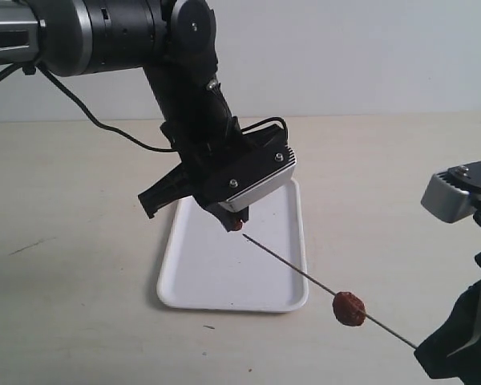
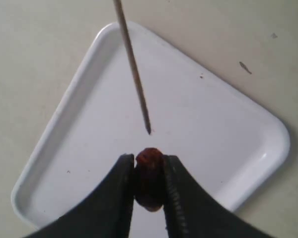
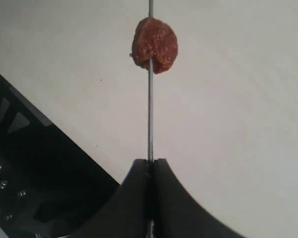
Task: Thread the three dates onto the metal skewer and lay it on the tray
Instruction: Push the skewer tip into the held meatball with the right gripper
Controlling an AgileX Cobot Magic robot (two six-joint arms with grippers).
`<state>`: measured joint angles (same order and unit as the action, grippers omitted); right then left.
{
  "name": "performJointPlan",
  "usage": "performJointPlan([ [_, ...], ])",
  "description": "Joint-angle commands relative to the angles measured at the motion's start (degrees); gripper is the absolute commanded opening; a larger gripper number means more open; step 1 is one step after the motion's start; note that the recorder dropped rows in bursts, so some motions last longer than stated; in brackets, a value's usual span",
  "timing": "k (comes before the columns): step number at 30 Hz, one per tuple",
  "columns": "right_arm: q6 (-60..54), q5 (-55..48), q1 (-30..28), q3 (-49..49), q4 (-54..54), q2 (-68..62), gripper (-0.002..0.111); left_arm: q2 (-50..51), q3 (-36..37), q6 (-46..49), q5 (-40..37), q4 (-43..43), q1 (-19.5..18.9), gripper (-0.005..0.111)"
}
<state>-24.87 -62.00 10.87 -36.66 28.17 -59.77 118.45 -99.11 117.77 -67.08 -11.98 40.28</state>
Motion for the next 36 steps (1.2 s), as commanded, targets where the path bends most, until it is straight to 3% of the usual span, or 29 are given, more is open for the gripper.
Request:
performJointPlan([
  [1,-0.81,1.33,-0.19,-0.28,0.68,0.42,0.0,-0.63,0.1,0.87,-0.01,1.09,0.22,0.022],
  [17,-3.59,4.14,-0.19,-0.38,4.67,0.42,0.0,-0.63,0.1,1.93,0.28,0.33,0.22,0.022],
  [36,-3.03,5.75,-0.19,-0.38,1.04,-2.8,0.0,-0.63,0.1,2.13,1.03,0.22,0.22,0.022],
])
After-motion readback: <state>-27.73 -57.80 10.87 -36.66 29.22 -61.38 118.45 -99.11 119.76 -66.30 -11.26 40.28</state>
